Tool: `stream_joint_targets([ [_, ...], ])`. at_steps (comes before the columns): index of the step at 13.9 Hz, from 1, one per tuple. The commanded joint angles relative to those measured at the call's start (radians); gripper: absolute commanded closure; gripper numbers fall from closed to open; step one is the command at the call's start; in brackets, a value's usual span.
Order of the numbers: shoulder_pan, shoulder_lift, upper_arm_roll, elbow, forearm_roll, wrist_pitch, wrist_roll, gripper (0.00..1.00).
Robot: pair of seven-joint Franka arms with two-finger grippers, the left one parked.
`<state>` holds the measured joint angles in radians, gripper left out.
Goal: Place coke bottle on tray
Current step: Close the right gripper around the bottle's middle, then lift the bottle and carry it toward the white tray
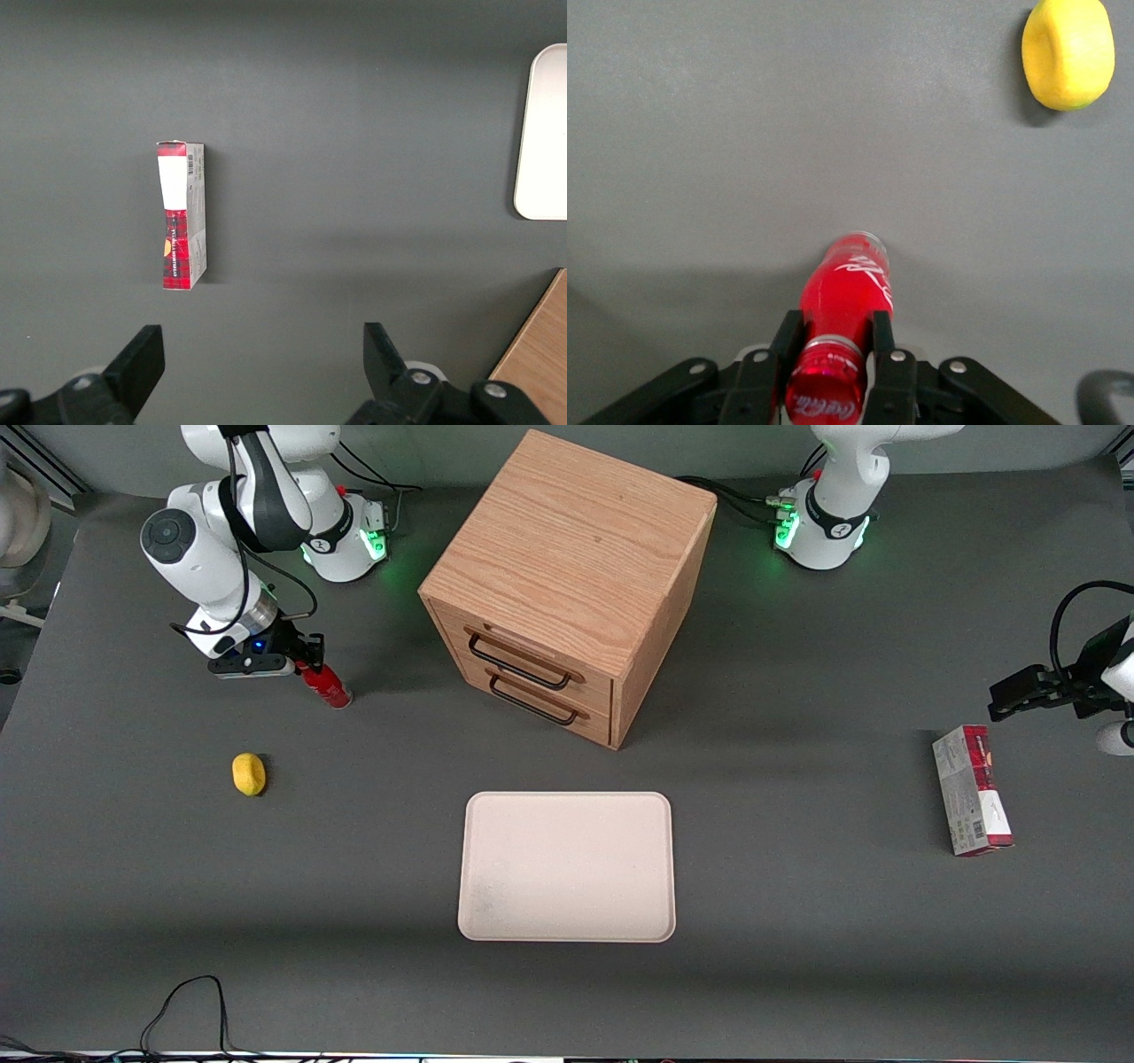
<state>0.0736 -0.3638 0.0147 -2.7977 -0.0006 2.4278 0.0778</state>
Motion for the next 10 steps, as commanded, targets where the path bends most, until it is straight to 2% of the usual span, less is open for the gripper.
stream_joint_targets([
  [1, -0.027, 0.032, -0.015, 0.143, -0.018, -0.126, -0.020, 1.00],
  [4, -0.046, 0.124, -0.012, 0.434, -0.007, -0.351, -0.004, 1.00],
  [7, -0.046, 0.311, -0.004, 0.876, -0.006, -0.670, 0.010, 1.00],
  [10, -0.047, 0.465, 0.014, 1.223, 0.017, -0.838, 0.043, 1.00],
])
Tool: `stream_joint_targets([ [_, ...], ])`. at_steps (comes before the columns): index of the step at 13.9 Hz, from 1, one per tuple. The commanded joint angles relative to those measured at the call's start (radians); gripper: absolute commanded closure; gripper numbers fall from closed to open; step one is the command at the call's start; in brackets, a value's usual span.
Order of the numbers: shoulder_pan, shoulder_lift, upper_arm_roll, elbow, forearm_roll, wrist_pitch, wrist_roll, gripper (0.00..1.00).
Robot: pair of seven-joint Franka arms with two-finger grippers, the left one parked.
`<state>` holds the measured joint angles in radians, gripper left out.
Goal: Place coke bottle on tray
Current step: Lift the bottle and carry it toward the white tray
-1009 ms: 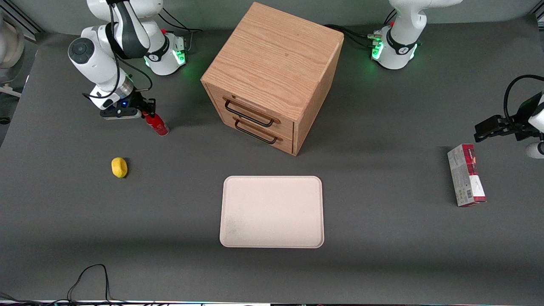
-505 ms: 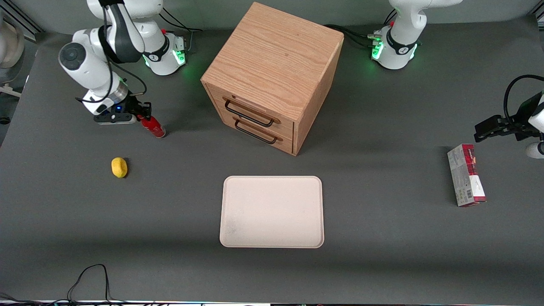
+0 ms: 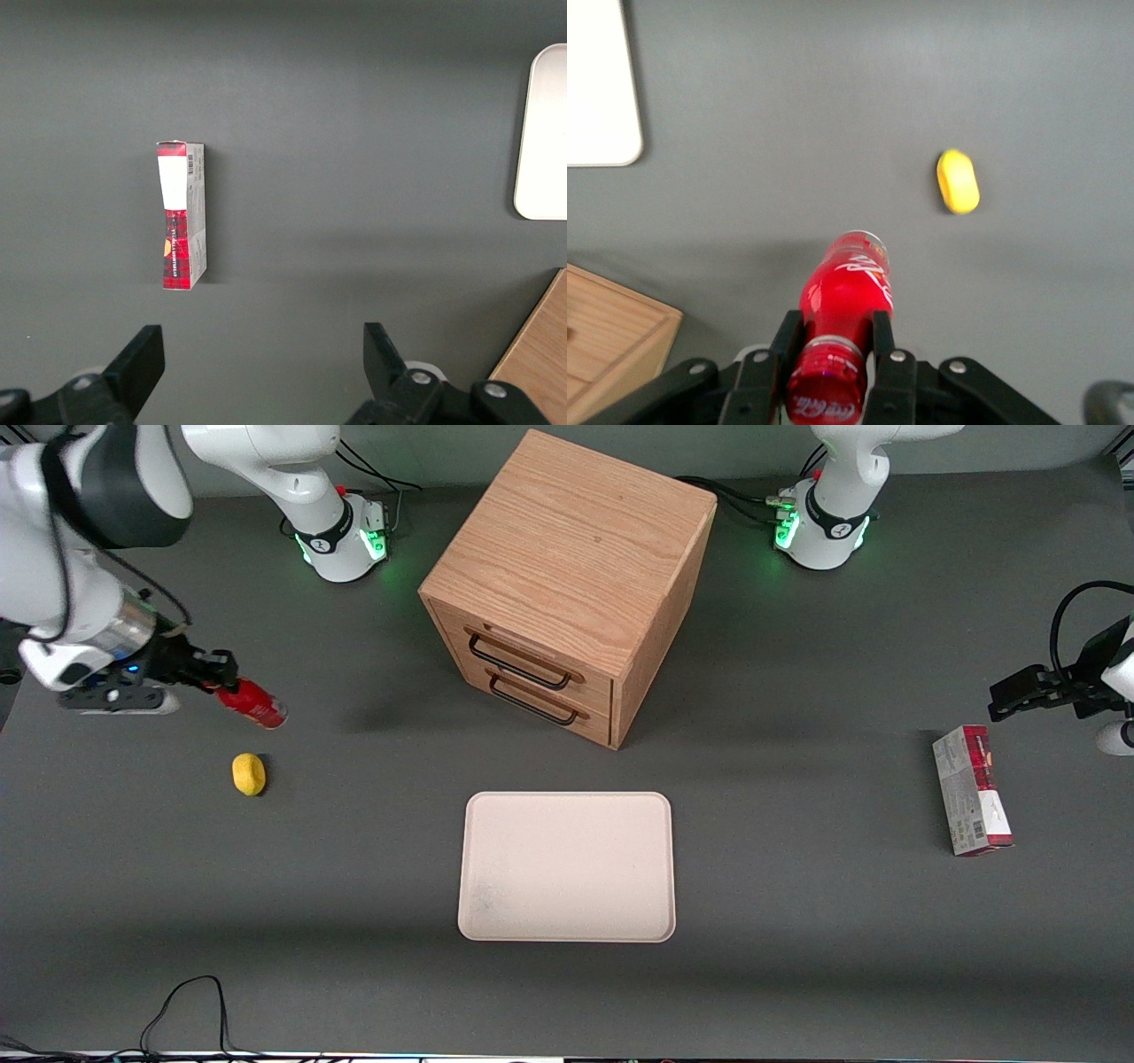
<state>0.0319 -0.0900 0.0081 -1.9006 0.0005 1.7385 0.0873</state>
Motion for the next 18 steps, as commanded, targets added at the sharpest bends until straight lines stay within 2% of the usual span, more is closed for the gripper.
stream_joint_targets([
  [1, -0.006, 0.244, 0.029, 0.430, 0.021, -0.195, 0.051, 1.00],
  [5, -0.007, 0.485, 0.125, 0.838, 0.009, -0.371, 0.115, 1.00],
  [7, -0.007, 0.570, 0.194, 0.960, -0.011, -0.398, 0.155, 1.00],
  [9, -0.007, 0.628, 0.323, 1.018, -0.092, -0.384, 0.215, 1.00],
  [10, -0.007, 0.663, 0.427, 1.029, -0.162, -0.332, 0.291, 1.00],
  [13, -0.006, 0.743, 0.631, 1.028, -0.351, -0.231, 0.477, 1.00],
  [14, -0.006, 0.760, 0.656, 1.028, -0.381, -0.209, 0.498, 1.00],
  [18, 0.006, 0.837, 0.656, 1.019, -0.384, -0.044, 0.512, 1.00],
])
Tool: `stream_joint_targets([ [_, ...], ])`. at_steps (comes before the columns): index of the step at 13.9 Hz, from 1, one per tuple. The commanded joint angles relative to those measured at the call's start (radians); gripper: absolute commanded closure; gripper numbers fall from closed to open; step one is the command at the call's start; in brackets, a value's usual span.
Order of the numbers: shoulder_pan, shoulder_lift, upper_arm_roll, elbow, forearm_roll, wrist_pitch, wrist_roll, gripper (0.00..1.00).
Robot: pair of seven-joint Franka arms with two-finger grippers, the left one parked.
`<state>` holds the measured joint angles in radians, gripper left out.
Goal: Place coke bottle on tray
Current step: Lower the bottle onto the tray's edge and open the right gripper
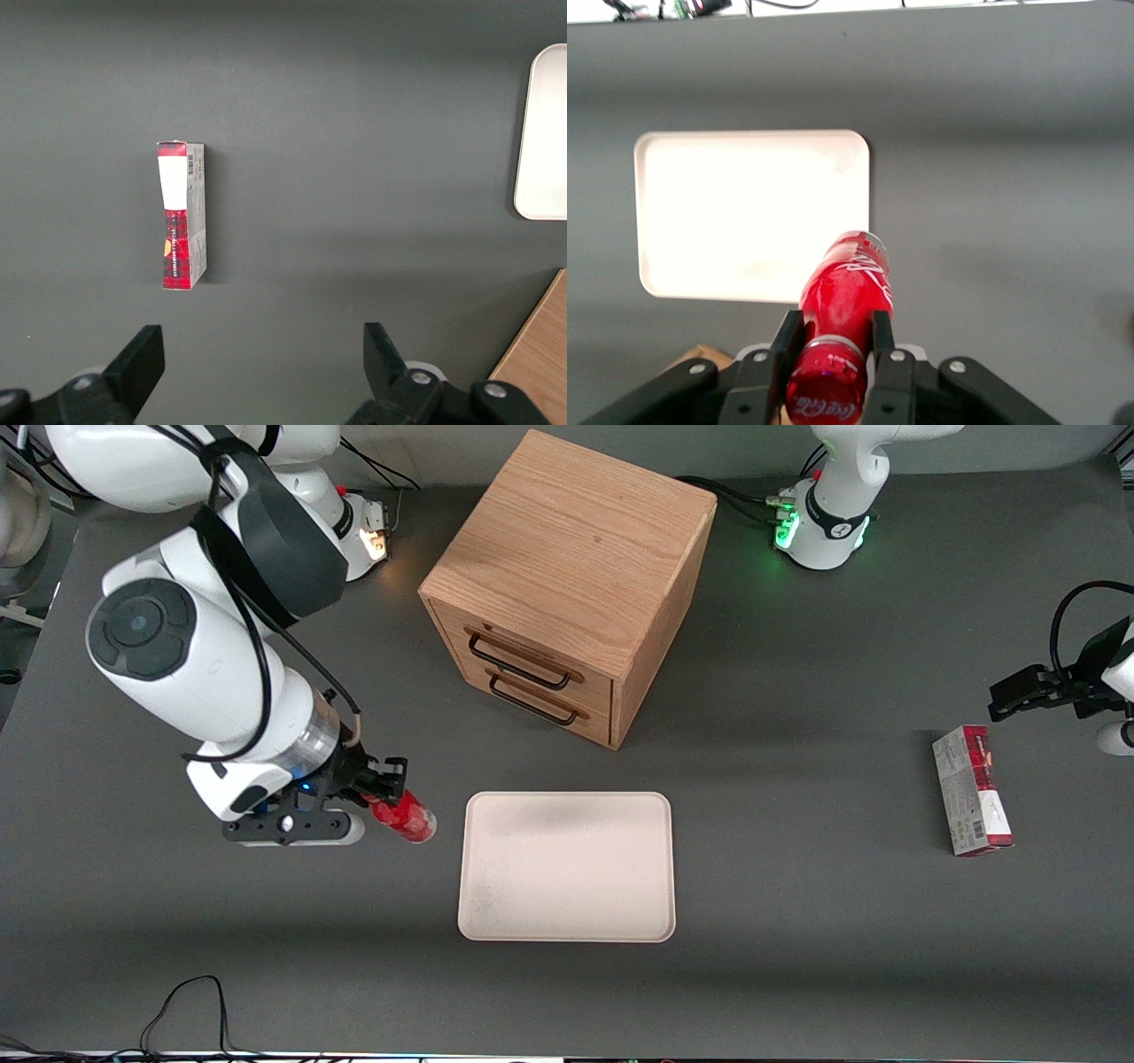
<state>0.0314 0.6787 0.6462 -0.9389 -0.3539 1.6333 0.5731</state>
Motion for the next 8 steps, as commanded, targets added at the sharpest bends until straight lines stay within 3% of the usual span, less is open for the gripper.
stream_joint_targets([
  [1, 0.012, 0.096, 0.015, 0.042, -0.031, 0.116, 0.056, 1.00],
  [5, 0.054, 0.200, 0.012, -0.018, -0.170, 0.292, 0.134, 1.00],
  [8, 0.082, 0.254, -0.032, -0.020, -0.198, 0.345, 0.131, 1.00],
])
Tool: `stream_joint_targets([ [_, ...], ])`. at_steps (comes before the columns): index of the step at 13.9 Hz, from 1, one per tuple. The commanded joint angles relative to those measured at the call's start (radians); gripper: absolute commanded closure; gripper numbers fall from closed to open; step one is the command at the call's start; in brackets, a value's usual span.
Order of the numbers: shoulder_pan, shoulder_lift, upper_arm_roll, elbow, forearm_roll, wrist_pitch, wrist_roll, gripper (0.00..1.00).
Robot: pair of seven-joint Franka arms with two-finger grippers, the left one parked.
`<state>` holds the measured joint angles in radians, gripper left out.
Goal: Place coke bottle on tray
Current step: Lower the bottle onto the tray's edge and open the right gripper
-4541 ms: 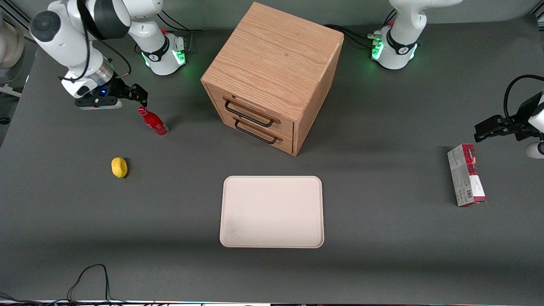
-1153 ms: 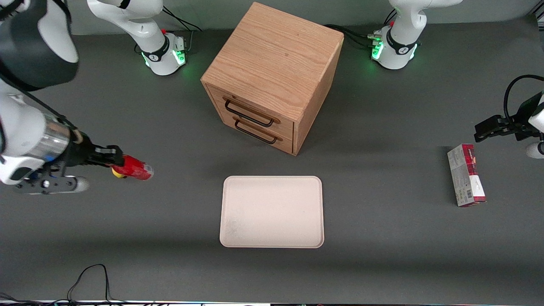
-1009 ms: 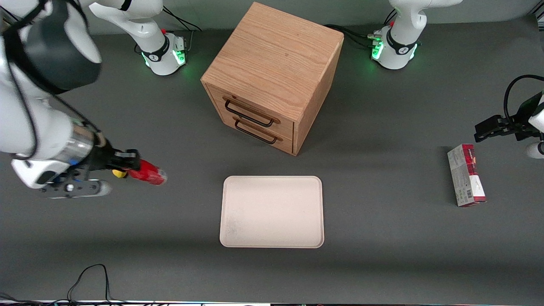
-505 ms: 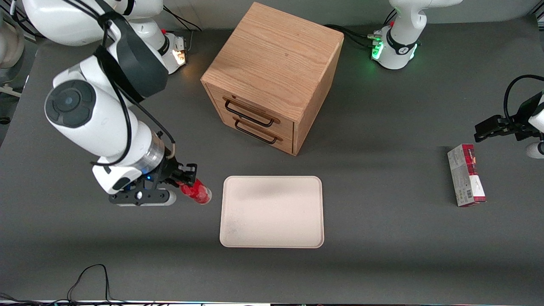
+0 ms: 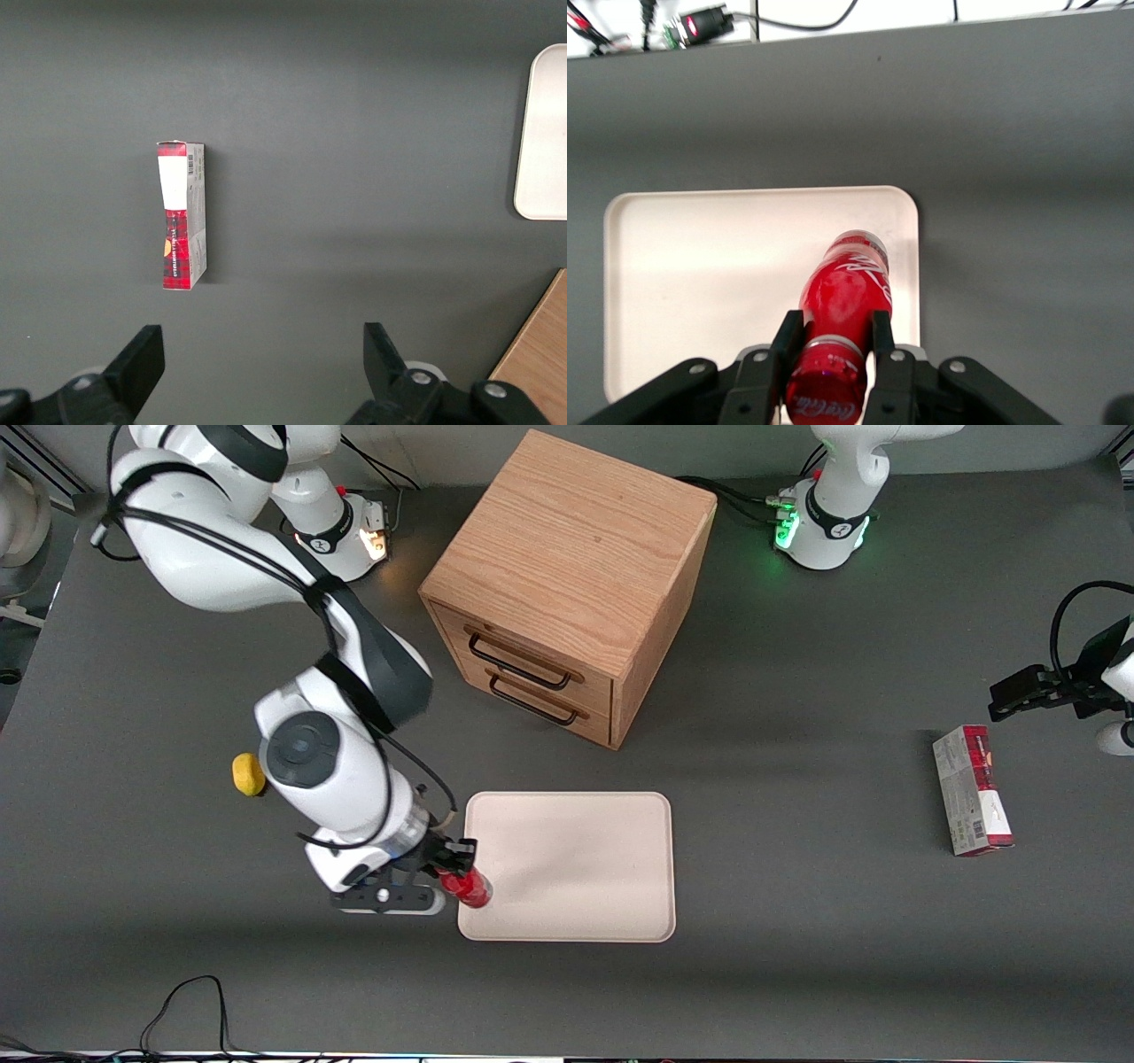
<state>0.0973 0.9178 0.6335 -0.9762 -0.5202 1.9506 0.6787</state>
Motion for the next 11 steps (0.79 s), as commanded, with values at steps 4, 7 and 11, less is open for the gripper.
stream_joint_targets([
  [4, 0.038, 0.067, -0.058, 0.014, -0.055, 0.077, 0.013, 1.00],
  [7, 0.039, 0.079, -0.072, 0.005, -0.055, 0.112, 0.027, 0.75],
  [11, 0.039, 0.079, -0.080, -0.006, -0.057, 0.133, 0.028, 0.00],
])
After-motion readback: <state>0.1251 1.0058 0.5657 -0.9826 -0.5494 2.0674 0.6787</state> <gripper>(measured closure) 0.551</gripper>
